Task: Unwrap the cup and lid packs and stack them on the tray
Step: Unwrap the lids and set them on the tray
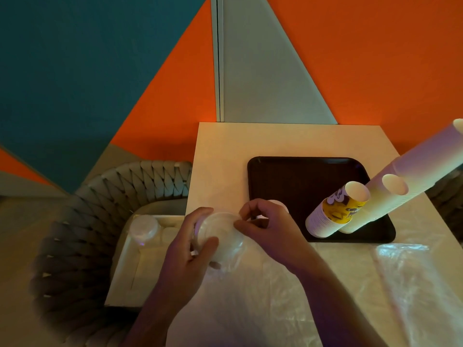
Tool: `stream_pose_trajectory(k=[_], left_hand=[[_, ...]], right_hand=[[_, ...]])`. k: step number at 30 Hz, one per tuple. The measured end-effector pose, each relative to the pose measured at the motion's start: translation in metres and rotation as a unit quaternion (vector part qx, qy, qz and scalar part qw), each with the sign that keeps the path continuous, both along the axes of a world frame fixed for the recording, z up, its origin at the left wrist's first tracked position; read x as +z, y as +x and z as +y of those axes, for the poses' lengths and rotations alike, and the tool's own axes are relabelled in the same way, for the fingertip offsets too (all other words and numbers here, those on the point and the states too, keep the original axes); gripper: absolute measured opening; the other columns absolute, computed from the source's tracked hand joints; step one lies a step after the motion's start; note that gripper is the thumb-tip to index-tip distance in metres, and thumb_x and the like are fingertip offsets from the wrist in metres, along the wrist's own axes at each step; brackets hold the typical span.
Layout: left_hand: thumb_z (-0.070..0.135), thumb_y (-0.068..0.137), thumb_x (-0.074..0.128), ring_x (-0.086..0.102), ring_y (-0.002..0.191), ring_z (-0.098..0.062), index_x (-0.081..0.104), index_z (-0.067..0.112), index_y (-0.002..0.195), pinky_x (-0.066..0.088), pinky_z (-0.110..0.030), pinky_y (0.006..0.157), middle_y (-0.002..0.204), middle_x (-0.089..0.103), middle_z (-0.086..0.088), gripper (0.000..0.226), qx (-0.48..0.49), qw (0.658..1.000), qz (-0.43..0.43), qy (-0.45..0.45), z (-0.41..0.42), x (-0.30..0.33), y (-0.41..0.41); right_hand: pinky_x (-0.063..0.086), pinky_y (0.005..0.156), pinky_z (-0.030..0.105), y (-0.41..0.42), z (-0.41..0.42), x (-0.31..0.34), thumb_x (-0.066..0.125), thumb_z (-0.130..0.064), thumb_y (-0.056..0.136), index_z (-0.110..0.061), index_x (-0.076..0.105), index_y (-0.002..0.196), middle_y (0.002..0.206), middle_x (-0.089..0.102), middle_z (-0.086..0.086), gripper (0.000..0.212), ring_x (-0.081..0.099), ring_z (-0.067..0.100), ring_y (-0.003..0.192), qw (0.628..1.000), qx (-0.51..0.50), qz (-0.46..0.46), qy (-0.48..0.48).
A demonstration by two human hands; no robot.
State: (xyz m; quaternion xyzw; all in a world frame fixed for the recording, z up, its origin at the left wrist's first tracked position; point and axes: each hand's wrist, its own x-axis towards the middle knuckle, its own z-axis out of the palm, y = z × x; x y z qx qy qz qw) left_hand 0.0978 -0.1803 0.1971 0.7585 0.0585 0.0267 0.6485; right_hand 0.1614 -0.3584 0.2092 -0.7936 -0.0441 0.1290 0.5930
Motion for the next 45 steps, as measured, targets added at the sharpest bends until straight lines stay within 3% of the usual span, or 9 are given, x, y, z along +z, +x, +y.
stream_pose_trajectory(k=[8,14,21,25,30,34,38,41,45], left_hand=[[0.005,0.092,0.066,0.066,0.092,-0.004,0.055,0.033,0.122,0.061,-0.043,0.057,0.102,0.060,0.031,0.042,-0.022,0.998,0.044,-0.044,0.004,0.013,0.000],[-0.001,0.091,0.063,0.068,0.085,-0.005,0.056,0.027,0.114,0.058,-0.035,0.051,0.093,0.064,0.025,0.037,-0.022,0.996,0.068,-0.057,0.004,0.015,0.001],[0.028,0.078,0.068,0.064,0.068,-0.006,0.062,0.011,0.083,0.054,-0.030,0.049,0.074,0.064,0.004,0.019,0.003,0.993,0.079,-0.092,0.004,0.014,0.000],[0.039,0.075,0.066,0.054,0.063,-0.011,0.060,0.009,0.081,0.054,-0.028,0.052,0.067,0.054,0.000,0.031,0.015,0.995,0.075,-0.066,0.006,0.014,0.001],[0.038,0.077,0.065,0.058,0.065,-0.010,0.061,0.003,0.088,0.054,-0.025,0.054,0.078,0.058,-0.012,0.037,0.004,0.997,0.058,-0.045,0.006,0.016,0.002],[0.042,0.082,0.068,0.060,0.069,-0.018,0.064,0.019,0.083,0.055,-0.031,0.060,0.080,0.062,-0.010,0.023,-0.004,0.998,0.052,-0.022,0.009,0.012,0.003],[0.042,0.084,0.072,0.061,0.068,-0.016,0.065,0.025,0.080,0.055,-0.035,0.059,0.078,0.061,-0.006,0.019,-0.002,0.998,0.056,-0.025,0.004,0.011,0.006],[0.048,0.076,0.068,0.057,0.064,-0.007,0.065,0.024,0.081,0.051,-0.026,0.053,0.076,0.060,-0.005,0.024,0.007,0.998,0.057,-0.018,0.000,0.012,0.008],[0.045,0.080,0.070,0.064,0.070,-0.009,0.067,0.015,0.090,0.052,-0.022,0.049,0.086,0.064,-0.010,0.032,0.007,0.999,0.052,-0.011,-0.004,0.006,0.011]], right_hand=[[0.053,0.076,0.031,-0.005,-0.001,0.008,0.072,-0.012,0.092,-0.015,0.066,0.089,0.074,0.064,-0.020,0.008,0.064,0.006,0.070,0.995,0.049,0.064,0.062],[0.056,0.083,0.032,-0.007,-0.003,0.012,0.070,-0.010,0.094,-0.010,0.064,0.093,0.077,0.065,-0.016,0.006,0.063,0.010,0.075,0.989,0.053,0.089,0.105],[0.056,0.072,0.028,-0.007,-0.005,0.014,0.069,-0.012,0.092,-0.010,0.062,0.093,0.080,0.064,0.002,0.007,0.062,0.010,0.076,0.968,0.021,0.146,0.203],[0.056,0.066,0.029,-0.004,-0.010,0.014,0.075,-0.021,0.078,-0.011,0.070,0.099,0.087,0.068,0.007,0.024,0.065,0.014,0.076,0.934,0.000,0.220,0.283],[0.052,0.080,0.034,0.002,-0.017,0.007,0.093,-0.041,0.064,-0.011,0.076,0.095,0.091,0.070,0.007,0.046,0.066,0.017,0.084,0.907,0.031,0.310,0.282],[0.057,0.078,0.034,0.002,-0.019,0.002,0.101,-0.044,0.044,-0.008,0.073,0.104,0.099,0.072,0.009,0.076,0.070,0.020,0.089,0.883,0.043,0.339,0.323],[0.056,0.086,0.039,0.000,-0.013,-0.009,0.096,-0.039,0.062,-0.001,0.066,0.128,0.118,0.067,0.014,0.081,0.066,0.027,0.106,0.851,-0.005,0.364,0.378],[0.054,0.076,0.031,-0.003,-0.011,-0.014,0.079,-0.020,0.085,-0.014,0.070,0.104,0.102,0.067,0.002,0.022,0.063,0.022,0.093,0.929,-0.040,0.209,0.302],[0.059,0.076,0.034,-0.006,-0.014,-0.014,0.084,-0.030,0.078,-0.033,0.065,0.104,0.112,0.066,-0.007,0.032,0.067,0.019,0.099,0.995,-0.020,0.025,0.096]])
